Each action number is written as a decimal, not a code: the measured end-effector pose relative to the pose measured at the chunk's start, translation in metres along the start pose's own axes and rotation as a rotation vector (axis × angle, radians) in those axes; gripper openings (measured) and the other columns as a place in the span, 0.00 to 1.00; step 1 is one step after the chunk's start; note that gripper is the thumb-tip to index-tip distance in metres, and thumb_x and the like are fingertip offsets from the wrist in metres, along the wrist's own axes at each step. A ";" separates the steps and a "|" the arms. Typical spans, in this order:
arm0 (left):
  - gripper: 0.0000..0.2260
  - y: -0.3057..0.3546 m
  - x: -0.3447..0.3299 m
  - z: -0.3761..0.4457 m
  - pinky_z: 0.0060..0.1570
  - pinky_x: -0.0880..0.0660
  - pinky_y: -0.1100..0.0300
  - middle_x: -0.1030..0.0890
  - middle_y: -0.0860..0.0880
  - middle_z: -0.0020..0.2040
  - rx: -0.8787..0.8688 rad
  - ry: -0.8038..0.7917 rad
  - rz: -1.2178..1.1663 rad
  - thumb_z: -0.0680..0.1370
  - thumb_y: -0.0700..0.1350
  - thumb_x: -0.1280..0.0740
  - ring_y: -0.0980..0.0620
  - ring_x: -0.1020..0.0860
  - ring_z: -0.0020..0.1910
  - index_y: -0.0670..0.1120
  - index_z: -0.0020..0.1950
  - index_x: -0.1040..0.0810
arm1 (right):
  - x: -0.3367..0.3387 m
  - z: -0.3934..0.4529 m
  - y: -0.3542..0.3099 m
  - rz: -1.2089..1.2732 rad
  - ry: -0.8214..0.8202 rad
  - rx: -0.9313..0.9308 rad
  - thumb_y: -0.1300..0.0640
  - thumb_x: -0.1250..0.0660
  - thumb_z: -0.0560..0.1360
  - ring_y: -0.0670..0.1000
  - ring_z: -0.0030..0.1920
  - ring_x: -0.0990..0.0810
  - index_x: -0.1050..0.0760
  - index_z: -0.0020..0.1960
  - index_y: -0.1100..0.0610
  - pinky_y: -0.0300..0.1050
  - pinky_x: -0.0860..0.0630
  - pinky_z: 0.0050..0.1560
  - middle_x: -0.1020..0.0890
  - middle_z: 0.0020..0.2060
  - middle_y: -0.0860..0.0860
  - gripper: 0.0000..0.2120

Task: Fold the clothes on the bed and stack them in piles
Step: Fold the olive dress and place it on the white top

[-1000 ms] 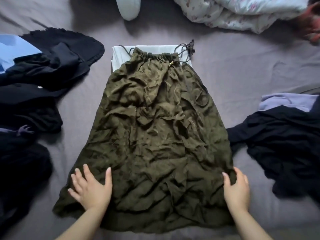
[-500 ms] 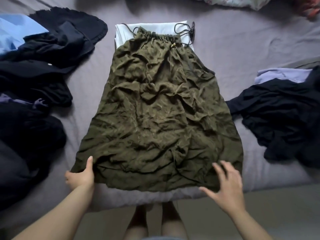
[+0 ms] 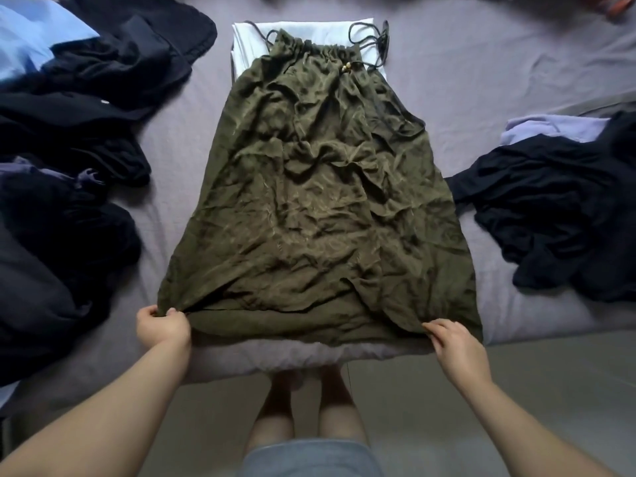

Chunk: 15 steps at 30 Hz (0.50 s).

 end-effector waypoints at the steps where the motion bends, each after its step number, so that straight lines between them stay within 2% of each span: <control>1: 0.12 -0.002 0.003 0.002 0.59 0.30 0.52 0.23 0.36 0.60 0.004 0.006 0.009 0.77 0.36 0.36 0.37 0.25 0.59 0.36 0.61 0.27 | 0.002 -0.006 0.007 -0.021 -0.029 -0.060 0.68 0.24 0.65 0.57 0.40 0.18 0.15 0.45 0.57 0.45 0.23 0.32 0.15 0.43 0.50 0.11; 3: 0.12 -0.006 0.008 0.008 0.58 0.29 0.51 0.22 0.36 0.59 0.029 0.020 0.024 0.77 0.36 0.36 0.37 0.24 0.58 0.38 0.60 0.26 | 0.007 -0.015 0.019 -0.052 -0.075 -0.210 0.71 0.29 0.66 0.59 0.45 0.19 0.15 0.48 0.57 0.49 0.23 0.37 0.16 0.48 0.52 0.15; 7: 0.14 -0.014 0.010 0.014 0.58 0.28 0.51 0.22 0.36 0.59 0.081 0.027 0.043 0.75 0.32 0.38 0.37 0.24 0.58 0.37 0.60 0.25 | 0.010 -0.023 0.042 0.027 -0.135 -0.483 0.68 0.37 0.71 0.56 0.60 0.25 0.17 0.55 0.54 0.50 0.25 0.52 0.21 0.62 0.49 0.18; 10: 0.17 -0.018 0.008 0.018 0.60 0.30 0.48 0.25 0.35 0.62 0.098 0.051 0.124 0.74 0.34 0.36 0.35 0.26 0.60 0.38 0.63 0.27 | 0.013 -0.022 0.052 0.309 -0.001 -0.736 0.60 0.41 0.71 0.63 0.60 0.25 0.19 0.57 0.60 0.56 0.27 0.59 0.22 0.61 0.59 0.18; 12: 0.23 -0.014 0.004 0.011 0.63 0.33 0.42 0.31 0.35 0.66 -0.012 0.060 0.276 0.73 0.38 0.34 0.33 0.30 0.62 0.41 0.68 0.32 | 0.016 -0.014 0.056 0.423 0.116 -0.792 0.53 0.43 0.70 0.67 0.58 0.25 0.23 0.60 0.66 0.57 0.29 0.60 0.23 0.58 0.66 0.25; 15: 0.27 -0.006 -0.017 -0.016 0.63 0.37 0.40 0.33 0.36 0.67 -0.419 -0.001 0.443 0.72 0.39 0.31 0.33 0.33 0.63 0.43 0.71 0.33 | 0.013 0.004 0.055 0.464 0.056 -0.834 0.50 0.35 0.77 0.66 0.63 0.29 0.29 0.66 0.66 0.59 0.32 0.64 0.26 0.62 0.67 0.25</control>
Point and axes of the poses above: each hand's wrist, its own z-axis towards the middle knuckle, its own x-axis out of the back of the hand, y = z × x, the point moved 3 cm from there along z, towards the middle knuckle
